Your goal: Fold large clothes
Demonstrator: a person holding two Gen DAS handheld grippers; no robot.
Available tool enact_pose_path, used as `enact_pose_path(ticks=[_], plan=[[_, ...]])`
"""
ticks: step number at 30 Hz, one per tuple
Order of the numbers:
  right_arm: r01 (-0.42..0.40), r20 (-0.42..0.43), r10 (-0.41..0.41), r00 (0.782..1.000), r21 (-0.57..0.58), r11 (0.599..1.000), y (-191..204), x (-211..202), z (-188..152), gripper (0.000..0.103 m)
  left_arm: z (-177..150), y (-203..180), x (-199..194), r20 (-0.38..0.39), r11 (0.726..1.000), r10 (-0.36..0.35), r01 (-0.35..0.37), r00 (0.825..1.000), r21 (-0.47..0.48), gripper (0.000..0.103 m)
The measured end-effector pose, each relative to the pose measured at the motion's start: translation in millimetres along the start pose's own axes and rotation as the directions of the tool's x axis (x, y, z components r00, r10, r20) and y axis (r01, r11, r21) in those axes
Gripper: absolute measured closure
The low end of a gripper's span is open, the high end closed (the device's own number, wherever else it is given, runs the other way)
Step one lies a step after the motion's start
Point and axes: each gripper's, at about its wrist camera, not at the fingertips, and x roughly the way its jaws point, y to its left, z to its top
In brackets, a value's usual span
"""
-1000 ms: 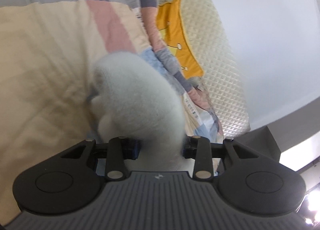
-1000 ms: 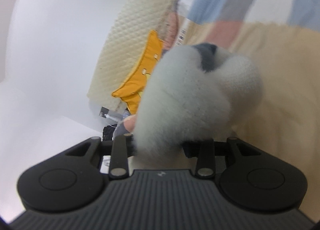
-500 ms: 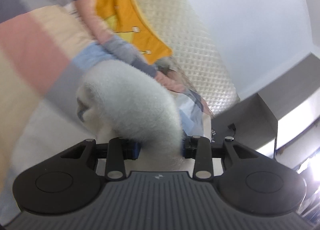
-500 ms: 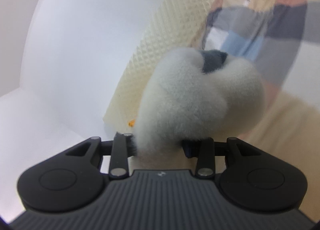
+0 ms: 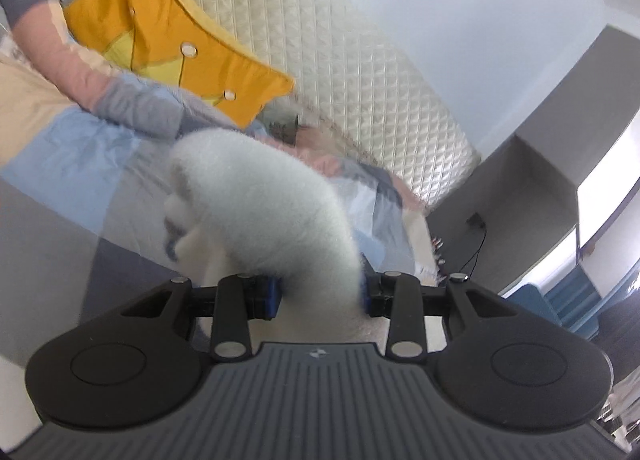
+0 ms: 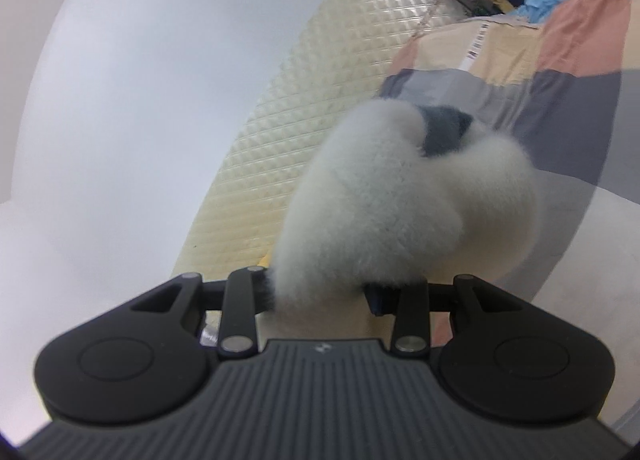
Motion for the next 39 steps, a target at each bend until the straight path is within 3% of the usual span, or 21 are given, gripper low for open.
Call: enact_pose_path(ticks=[2,7,9,13,21,25,29,33,39], plan=[[0.006,0.006,-0.006,1.0,0.019,1.0,-23,-5,-12,0.063,-13,12,20,-0.026,1.0,0.0,0.0,1.0,0.003,0.063],[0.078,-0.069,-0.076,0.995,0.036,0.996,-75,-1,-34,0.063,-50,51,61,-0.09,0.998,0.049,-0.045,0.995,0.049,0.062],[0.036,-0.049,-0.033,0.998,0.057,0.998,-88,-9,-40,0.063,-64,64,52,-0.04,1.0,0.002,-0.001,0.999,0.028,0.062],[0.031,-0.04,-0.027,0.999,0.101,0.994,-96,-16,-50,0.063,-82,79,43,-0.029,1.0,-0.001,0.002,1.0,0.011,0.062],[0.079,-0.083,-0.063,0.995,0.204,0.976,-122,-36,-71,0.063,-120,98,0,-0.083,0.999,0.024,-0.025,0.996,-0.021,0.062],[0.097,-0.087,-0.079,0.993,0.234,0.967,-130,-51,-89,0.061,-139,115,-14,-0.127,0.995,0.064,-0.073,0.99,-0.07,0.059],[0.117,-0.085,-0.1,0.991,0.231,0.966,-132,-53,-92,0.06,-151,115,-18,-0.161,0.993,0.12,-0.121,0.98,0.007,0.057],[0.199,-0.076,-0.186,0.98,0.227,0.953,-115,-56,-94,0.058,-154,103,-27,-0.164,0.984,0.173,-0.162,0.971,0.078,0.054],[0.326,-0.094,-0.316,0.944,0.135,0.936,-84,-92,-98,0.058,-150,77,-62,-0.21,0.948,0.285,-0.243,0.935,0.208,0.045]])
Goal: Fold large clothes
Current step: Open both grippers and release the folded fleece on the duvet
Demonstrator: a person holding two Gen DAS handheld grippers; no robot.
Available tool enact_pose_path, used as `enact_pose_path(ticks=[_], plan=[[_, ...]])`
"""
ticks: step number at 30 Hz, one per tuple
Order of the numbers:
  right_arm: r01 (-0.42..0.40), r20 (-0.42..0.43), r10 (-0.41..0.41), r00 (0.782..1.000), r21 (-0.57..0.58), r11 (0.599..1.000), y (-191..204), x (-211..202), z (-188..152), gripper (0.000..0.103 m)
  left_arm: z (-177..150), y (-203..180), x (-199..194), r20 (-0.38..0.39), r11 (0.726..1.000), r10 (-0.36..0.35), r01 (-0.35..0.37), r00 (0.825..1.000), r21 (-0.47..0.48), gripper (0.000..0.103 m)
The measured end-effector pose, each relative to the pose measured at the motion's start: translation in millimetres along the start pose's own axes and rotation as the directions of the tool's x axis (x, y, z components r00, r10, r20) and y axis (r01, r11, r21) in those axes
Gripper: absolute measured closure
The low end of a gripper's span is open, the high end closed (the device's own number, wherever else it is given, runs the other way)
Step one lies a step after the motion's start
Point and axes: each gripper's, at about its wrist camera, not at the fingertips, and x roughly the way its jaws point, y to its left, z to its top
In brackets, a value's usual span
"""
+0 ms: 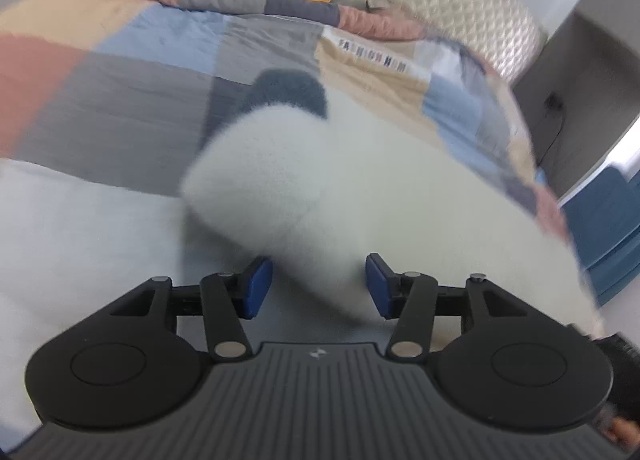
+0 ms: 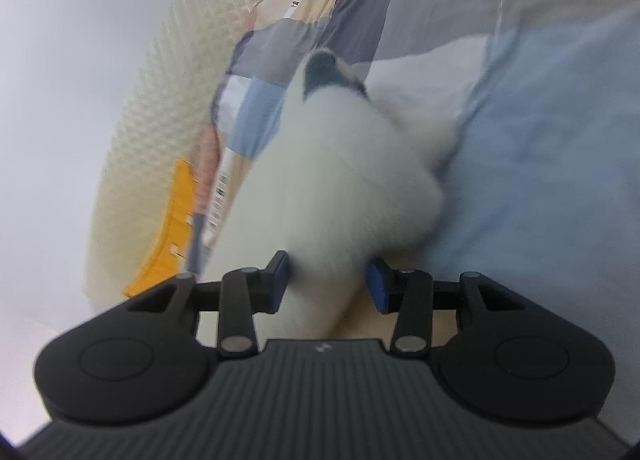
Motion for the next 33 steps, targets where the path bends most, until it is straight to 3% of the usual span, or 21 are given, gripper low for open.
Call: enact_pose_path(ticks=[4,9,17,22,27,33], plan=[[0.038,0.036,-0.035,0.999,-0.093,0.995,19,-48,-2,0.058,-6,-12,-53,0.016,0.997,0.033,-0.034,0.999,0.069,0.045],[-0.007,0.034,0.016,0.999,-0.252,0.968,72,-104,2,0.058,-7,-42,-142,0.115,0.981,0.037,-0.058,0.993,0.186,0.046],[-0.016,0.094,0.083,0.992,-0.564,0.826,175,-207,-32,0.058,-13,-89,-290,0.258,0.95,-0.042,-0.041,0.965,0.308,0.045],[0.001,0.134,0.118,0.984,-0.666,0.746,206,-262,-66,0.058,-31,-99,-363,0.302,0.937,-0.081,-0.031,0.95,0.348,0.045],[0.012,0.153,0.14,0.978,-0.714,0.7,209,-294,-97,0.058,-58,-99,-409,0.332,0.922,-0.104,-0.034,0.937,0.385,0.045],[0.045,0.173,0.127,0.977,-0.744,0.667,200,-302,-127,0.058,-91,-99,-421,0.344,0.912,-0.115,-0.039,0.932,0.409,0.045]])
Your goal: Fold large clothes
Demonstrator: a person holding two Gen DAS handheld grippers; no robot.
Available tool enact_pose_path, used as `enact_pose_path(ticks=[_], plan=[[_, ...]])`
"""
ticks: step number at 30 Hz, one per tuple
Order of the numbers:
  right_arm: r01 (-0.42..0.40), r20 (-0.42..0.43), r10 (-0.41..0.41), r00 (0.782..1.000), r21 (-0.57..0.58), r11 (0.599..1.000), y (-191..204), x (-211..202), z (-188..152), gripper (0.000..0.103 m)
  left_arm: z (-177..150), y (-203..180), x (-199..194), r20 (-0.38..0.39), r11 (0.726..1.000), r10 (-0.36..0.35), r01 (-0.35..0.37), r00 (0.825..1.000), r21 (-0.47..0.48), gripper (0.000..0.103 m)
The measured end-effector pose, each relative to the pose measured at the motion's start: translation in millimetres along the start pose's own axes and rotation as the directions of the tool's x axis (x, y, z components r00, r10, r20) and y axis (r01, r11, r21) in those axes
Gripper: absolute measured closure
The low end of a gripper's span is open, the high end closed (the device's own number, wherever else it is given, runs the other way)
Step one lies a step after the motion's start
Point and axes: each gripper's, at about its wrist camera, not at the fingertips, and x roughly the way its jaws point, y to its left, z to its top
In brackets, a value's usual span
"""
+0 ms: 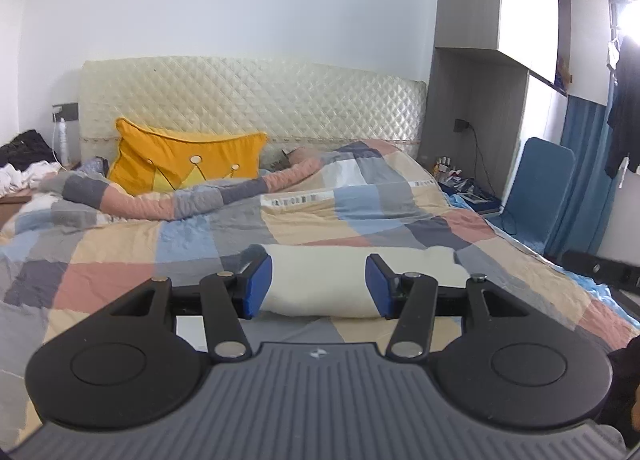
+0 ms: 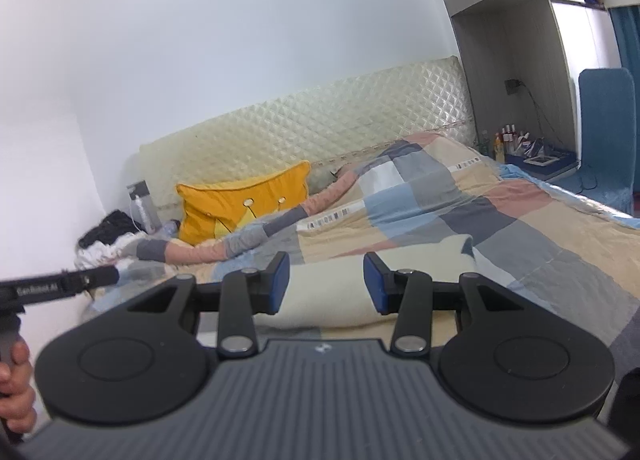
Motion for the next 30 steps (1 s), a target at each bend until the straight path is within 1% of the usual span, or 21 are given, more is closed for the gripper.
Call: enact_pose_path(ticks=[3,6,9,11,14,17,19,22,24,26,29,30], plan=[[0.006,-0.019,-0.006,1.0,-0.017,1.0,3,-1,-13,0.058,-12,-2,4,-0.019,1.0,-0.023,0.022,1.0,-0.015,0.045],[0.02,-0.036,-0.021,0.999,-0.03,0.999,2,2,-26,0.058,-24,-2,16,-0.038,1.0,-0.023,0.022,0.999,-0.017,0.045],[0.041,-0.059,-0.044,0.997,-0.046,0.998,-2,9,-39,0.058,-37,2,26,-0.057,0.999,-0.033,0.031,0.998,-0.045,0.045],[0.05,-0.07,-0.053,0.996,-0.052,0.997,-4,12,-47,0.058,-45,-1,33,-0.066,0.999,-0.019,0.017,0.998,-0.032,0.045],[0.065,-0.082,-0.07,0.994,-0.066,0.996,-7,18,-56,0.058,-54,-3,45,-0.072,0.999,-0.024,0.021,0.997,-0.033,0.04],[0.074,-0.098,-0.08,0.992,-0.058,0.996,-11,23,-64,0.058,-61,-6,56,-0.085,1.0,-0.022,0.02,0.996,-0.02,0.04],[0.099,-0.113,-0.106,0.988,-0.071,0.993,-12,27,-68,0.058,-65,-7,63,-0.099,1.0,-0.015,0.015,0.995,-0.002,0.04],[0.102,-0.112,-0.11,0.988,-0.079,0.992,-12,27,-71,0.058,-69,-2,72,-0.125,0.999,-0.025,0.022,0.992,-0.028,0.04],[0.097,-0.113,-0.107,0.988,-0.085,0.992,-12,26,-73,0.058,-72,-2,75,-0.134,1.0,-0.016,0.013,0.991,-0.024,0.039],[0.092,-0.114,-0.102,0.988,-0.088,0.992,-12,26,-75,0.058,-73,-2,77,-0.146,1.0,-0.011,0.011,0.989,0.0,0.037],[0.102,-0.106,-0.112,0.988,-0.1,0.99,-12,25,-78,0.058,-73,-3,75,-0.145,1.0,-0.018,0.019,0.989,0.003,0.028],[0.103,-0.105,-0.113,0.988,-0.101,0.99,-11,25,-79,0.058,-72,-3,75,-0.142,1.0,-0.022,0.023,0.99,0.004,0.024]])
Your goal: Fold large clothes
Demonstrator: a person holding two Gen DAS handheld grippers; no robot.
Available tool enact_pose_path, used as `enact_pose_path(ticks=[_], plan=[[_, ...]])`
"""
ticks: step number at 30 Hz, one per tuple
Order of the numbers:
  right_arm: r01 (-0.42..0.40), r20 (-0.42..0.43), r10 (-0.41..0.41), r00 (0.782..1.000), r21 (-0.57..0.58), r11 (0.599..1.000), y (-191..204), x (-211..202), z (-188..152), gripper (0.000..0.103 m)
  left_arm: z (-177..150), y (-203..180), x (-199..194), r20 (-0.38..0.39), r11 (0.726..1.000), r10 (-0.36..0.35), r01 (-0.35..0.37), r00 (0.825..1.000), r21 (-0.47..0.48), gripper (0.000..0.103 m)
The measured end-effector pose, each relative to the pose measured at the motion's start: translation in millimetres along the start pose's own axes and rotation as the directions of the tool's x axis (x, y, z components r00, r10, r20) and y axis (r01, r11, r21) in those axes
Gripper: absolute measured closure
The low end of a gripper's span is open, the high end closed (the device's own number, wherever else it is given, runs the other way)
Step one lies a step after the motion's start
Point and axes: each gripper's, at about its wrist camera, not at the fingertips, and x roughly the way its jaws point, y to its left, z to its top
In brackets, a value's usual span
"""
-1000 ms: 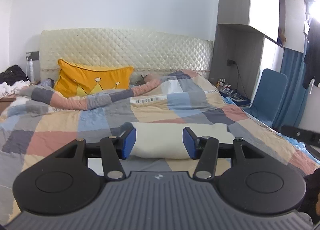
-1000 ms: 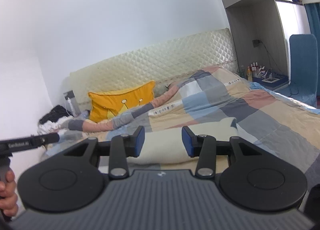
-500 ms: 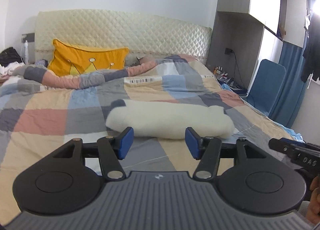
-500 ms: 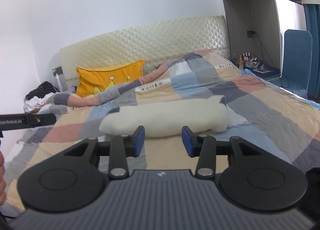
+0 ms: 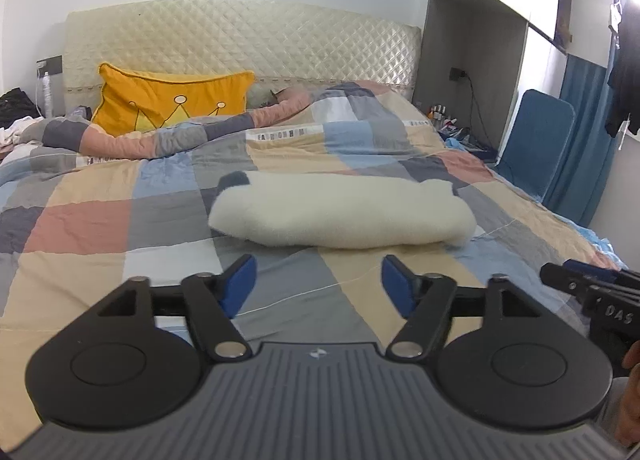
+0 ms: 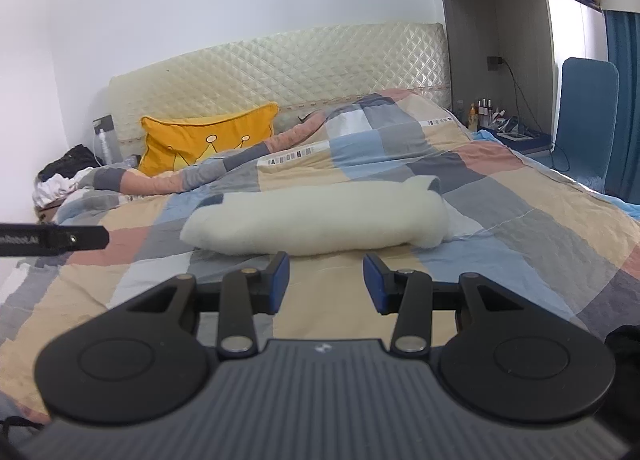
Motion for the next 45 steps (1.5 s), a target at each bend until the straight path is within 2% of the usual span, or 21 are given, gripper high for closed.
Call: enact_pose_path(ticks=[4,7,20,23,29,30,31,33,34,37,45], plan=[[0.015,0.006,-0.015,1.0,0.007,1.0,-2,0,-1,0.058,0,-5,-2,0.015,1.0,0.018,-0.019,1.0,0.016,0.006],[0.022,0.007,-0.022,1.0,0.006,1.0,-3,1,-2,0.058,-1,-8,-4,0.021,0.999,0.03,-0.03,0.999,0.015,0.003],[0.054,0.03,-0.055,0.998,0.01,0.998,-2,-4,-4,0.058,-3,-11,-6,-0.012,0.999,0.031,-0.031,0.999,0.011,0.0],[0.058,0.034,-0.058,0.998,0.009,0.998,-2,-4,-4,0.053,-4,-12,-7,-0.014,0.999,0.034,-0.034,0.999,0.007,0.0],[0.065,0.038,-0.065,0.997,0.008,0.998,-2,-5,-3,0.053,-5,-10,-9,-0.016,0.999,0.044,-0.044,0.999,-0.014,0.0],[0.064,0.036,-0.064,0.997,0.009,0.998,-2,-4,-3,0.051,-6,-9,-9,-0.016,0.999,0.049,-0.049,0.999,-0.015,0.0],[0.061,0.034,-0.062,0.998,0.012,0.998,-2,-4,-3,0.035,-6,-9,-9,-0.016,0.998,0.054,-0.054,0.998,-0.014,0.0],[0.057,0.046,-0.058,0.997,0.021,0.998,-2,-5,-3,0.01,-6,-9,-10,-0.016,0.998,0.056,-0.056,0.998,-0.004,0.0],[0.049,0.053,-0.051,0.997,0.022,0.999,-3,-6,-4,0.004,-6,-9,-11,-0.013,0.998,0.055,-0.055,0.998,-0.002,0.0],[0.078,0.053,-0.079,0.995,0.021,0.997,-1,-6,-5,0.004,-7,-13,-14,0.0,0.998,0.061,-0.061,0.998,0.012,0.0],[0.093,0.057,-0.094,0.994,0.009,0.996,1,-6,-6,0.004,-7,-12,-13,-0.008,0.998,0.064,-0.064,0.998,0.008,0.0]])
